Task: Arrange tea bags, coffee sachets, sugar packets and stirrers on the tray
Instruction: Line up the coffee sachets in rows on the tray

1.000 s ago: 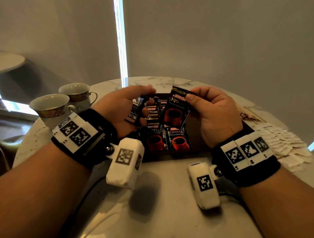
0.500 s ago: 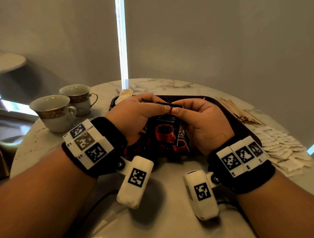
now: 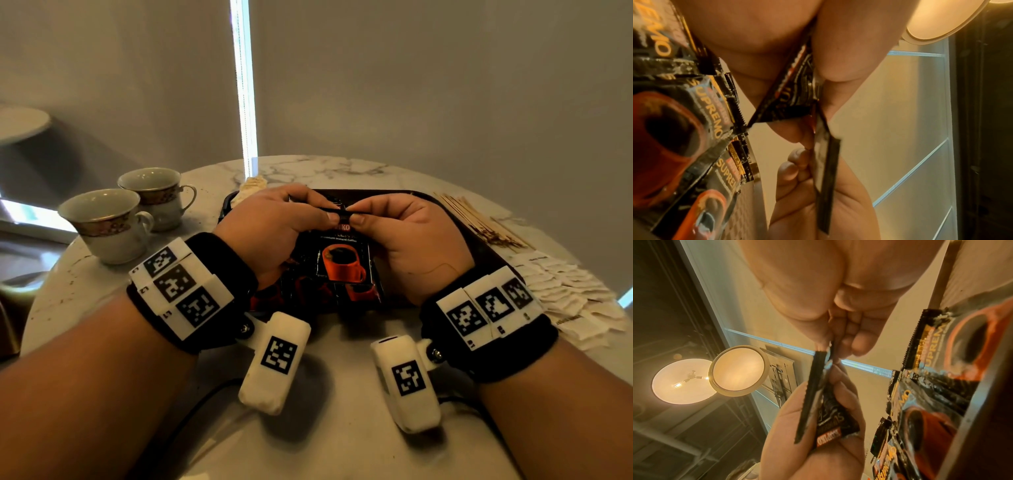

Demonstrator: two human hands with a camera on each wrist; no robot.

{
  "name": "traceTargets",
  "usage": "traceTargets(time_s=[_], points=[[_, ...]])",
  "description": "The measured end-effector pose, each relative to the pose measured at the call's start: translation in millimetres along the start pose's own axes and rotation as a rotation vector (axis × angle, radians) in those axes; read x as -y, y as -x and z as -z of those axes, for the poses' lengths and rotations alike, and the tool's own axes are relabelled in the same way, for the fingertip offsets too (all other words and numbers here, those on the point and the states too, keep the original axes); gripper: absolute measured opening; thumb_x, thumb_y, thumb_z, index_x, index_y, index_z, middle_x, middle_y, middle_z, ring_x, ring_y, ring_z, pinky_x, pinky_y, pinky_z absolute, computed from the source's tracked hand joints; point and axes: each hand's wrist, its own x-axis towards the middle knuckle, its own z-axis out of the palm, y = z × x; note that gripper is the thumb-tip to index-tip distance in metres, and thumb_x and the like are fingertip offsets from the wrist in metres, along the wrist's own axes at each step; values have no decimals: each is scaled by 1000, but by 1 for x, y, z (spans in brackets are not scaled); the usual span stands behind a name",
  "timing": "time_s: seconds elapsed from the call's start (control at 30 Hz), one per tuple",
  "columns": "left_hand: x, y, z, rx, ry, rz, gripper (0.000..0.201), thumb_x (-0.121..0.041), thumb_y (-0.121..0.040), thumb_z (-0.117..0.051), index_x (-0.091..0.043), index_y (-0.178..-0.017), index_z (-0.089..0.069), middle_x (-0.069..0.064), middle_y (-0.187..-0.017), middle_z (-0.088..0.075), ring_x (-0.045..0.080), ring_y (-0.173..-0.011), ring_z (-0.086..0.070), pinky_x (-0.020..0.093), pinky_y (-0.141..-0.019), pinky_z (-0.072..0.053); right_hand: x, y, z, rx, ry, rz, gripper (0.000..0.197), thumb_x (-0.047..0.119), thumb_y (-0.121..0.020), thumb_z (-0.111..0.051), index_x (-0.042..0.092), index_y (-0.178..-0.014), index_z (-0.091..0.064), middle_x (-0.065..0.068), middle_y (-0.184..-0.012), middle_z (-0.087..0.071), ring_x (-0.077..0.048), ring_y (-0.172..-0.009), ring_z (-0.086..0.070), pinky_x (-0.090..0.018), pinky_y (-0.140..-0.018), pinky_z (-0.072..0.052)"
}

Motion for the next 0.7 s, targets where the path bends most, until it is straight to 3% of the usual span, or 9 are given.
traceTargets(time_s=[0.17,0.23,0.37,0.43,0.6,0.63,0.7], points=[[-1,-1,1,-26,-30,-2,39,3,-87,-68,-24,-60,-76,14,-89,-74,39,-95,-72,62,-94,-54,0,-1,1,-11,12,1,14,-1,-91,-63,9,-88,-73,-13,-82,-76,-27,-77,-74,-40,-70,-61],[0,-1,2,-21,-2,7,35,1,-87,-68,-23,-63,-77,16,-91,-75,40,-96,-73,60,-90,-57,-1,-2,4,-34,-2,-6,12,-1,-90,-65,8,-88,-73,-18,-83,-75,-31,-78,-73,-43,-71,-62],[0,-3,7,-19,83,-10,10,-3,-92,-65,-9,-93,-73,17,-96,-72,27,-75,-71,40,-70,-61,-5,-12,20,-112,-21,-65,10,2,-89,-68,10,-85,-74,-15,-86,-76,-33,-82,-74,-45,-73,-59],[-1,-7,12,-57,144,-27,14,-3,-96,-59,-2,-105,-69,16,-96,-70,24,-73,-69,34,-67,-61,-8,-17,31,-149,3,-108,11,3,-88,-68,11,-84,-73,-12,-83,-76,-32,-81,-74,-44,-71,-59],[0,-14,22,-126,230,-43,21,-10,-100,-50,-2,-110,-67,15,-98,-67,21,-74,-69,31,-63,-56,-11,-18,38,-106,146,-230,7,5,-91,-65,8,-91,-72,-8,-80,-75,-22,-74,-73,-32,-60,-59],[0,-14,23,-135,246,-42,22,-10,-100,-50,-2,-111,-67,14,-98,-67,21,-74,-69,31,-63,-56,-12,-17,38,-87,177,-250,7,6,-91,-66,9,-92,-73,-8,-81,-75,-20,-72,-73,-32,-61,-59],[-1,-14,24,-135,273,-39,24,-10,-100,-47,-2,-112,-67,14,-98,-66,21,-73,-68,31,-63,-56,-14,-17,36,-56,234,-282,7,8,-91,-67,10,-92,-73,-9,-83,-76,-24,-76,-71,-42,-76,-59]])
